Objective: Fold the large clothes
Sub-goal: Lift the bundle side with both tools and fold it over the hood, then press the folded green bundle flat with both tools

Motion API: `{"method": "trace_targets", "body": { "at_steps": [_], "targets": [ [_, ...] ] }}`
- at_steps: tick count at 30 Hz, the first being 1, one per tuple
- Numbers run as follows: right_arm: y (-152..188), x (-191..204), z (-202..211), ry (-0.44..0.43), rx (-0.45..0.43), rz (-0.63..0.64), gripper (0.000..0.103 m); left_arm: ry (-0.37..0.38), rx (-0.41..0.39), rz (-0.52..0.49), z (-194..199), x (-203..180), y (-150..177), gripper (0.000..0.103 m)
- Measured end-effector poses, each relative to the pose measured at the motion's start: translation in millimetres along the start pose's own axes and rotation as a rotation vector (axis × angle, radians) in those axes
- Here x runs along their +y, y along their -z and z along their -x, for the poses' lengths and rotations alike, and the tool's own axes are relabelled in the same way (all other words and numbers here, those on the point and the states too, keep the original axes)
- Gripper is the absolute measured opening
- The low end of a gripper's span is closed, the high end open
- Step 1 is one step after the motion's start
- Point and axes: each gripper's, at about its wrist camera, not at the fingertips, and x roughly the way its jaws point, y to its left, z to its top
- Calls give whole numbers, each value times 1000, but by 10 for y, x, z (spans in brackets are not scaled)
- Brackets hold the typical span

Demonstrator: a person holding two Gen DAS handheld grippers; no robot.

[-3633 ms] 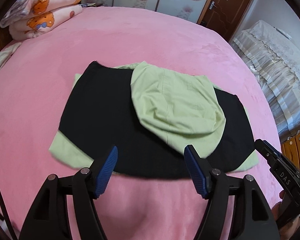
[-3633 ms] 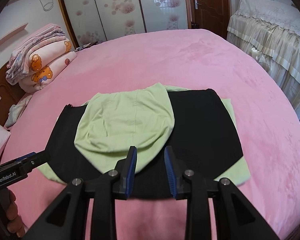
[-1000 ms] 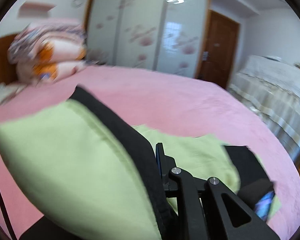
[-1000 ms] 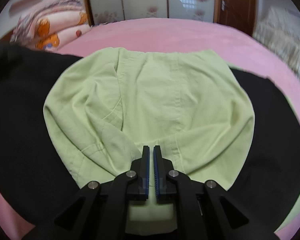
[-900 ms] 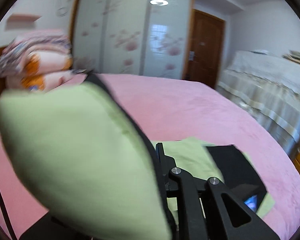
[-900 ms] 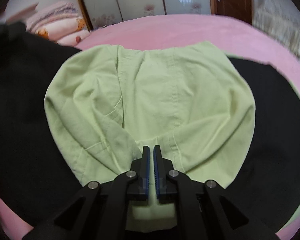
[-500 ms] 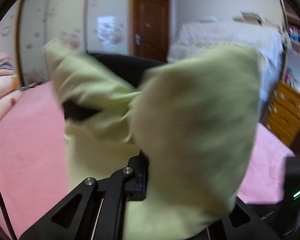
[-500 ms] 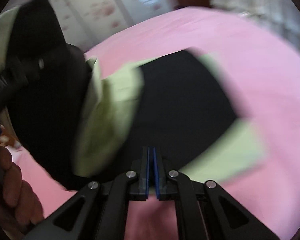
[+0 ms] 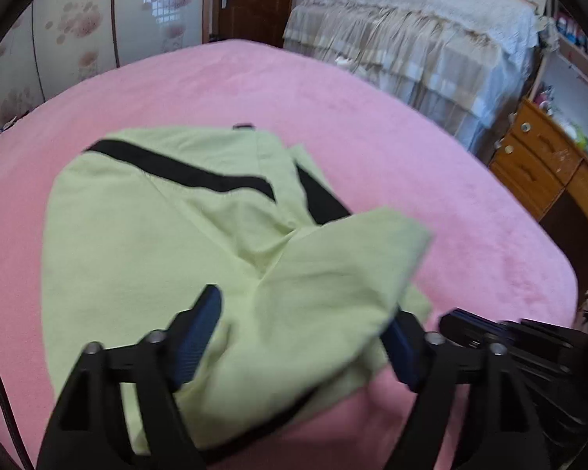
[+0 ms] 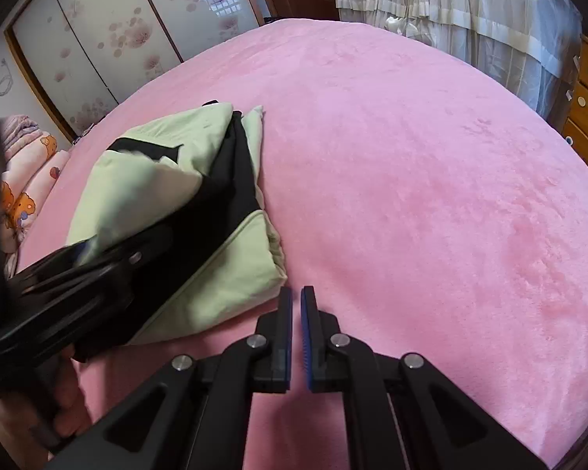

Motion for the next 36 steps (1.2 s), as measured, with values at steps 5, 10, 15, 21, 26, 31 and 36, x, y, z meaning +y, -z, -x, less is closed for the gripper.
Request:
{"method": "trace_targets", "body": {
  "at_steps": [5, 10, 15, 21, 26, 31, 36],
  "targets": [
    [-81, 127, 182, -34, -34, -3, 25, 22, -46, 97, 542, 185, 0, 83],
    [-258, 233, 345, -143, -60, 20, 44, -106, -39, 273, 852, 851, 238, 83],
    [-459, 488, 228, -210, -9, 113, 44, -170, 41, 448, 811, 1483, 585, 82],
    [-505, 739, -165, -187, 103, 237, 44, -95, 97, 535, 617, 1765, 817, 82],
    [-433, 742, -477, -184, 214, 291, 9, -63, 135, 515, 396, 1714, 844, 82],
    [-422, 551, 116, -211, 28, 225, 5, -69, 100, 425, 407, 1428, 725, 72],
    [-205, 360, -308, -132, 120, 210, 4, -184, 129, 302, 221, 1151, 775, 62]
  ]
}}
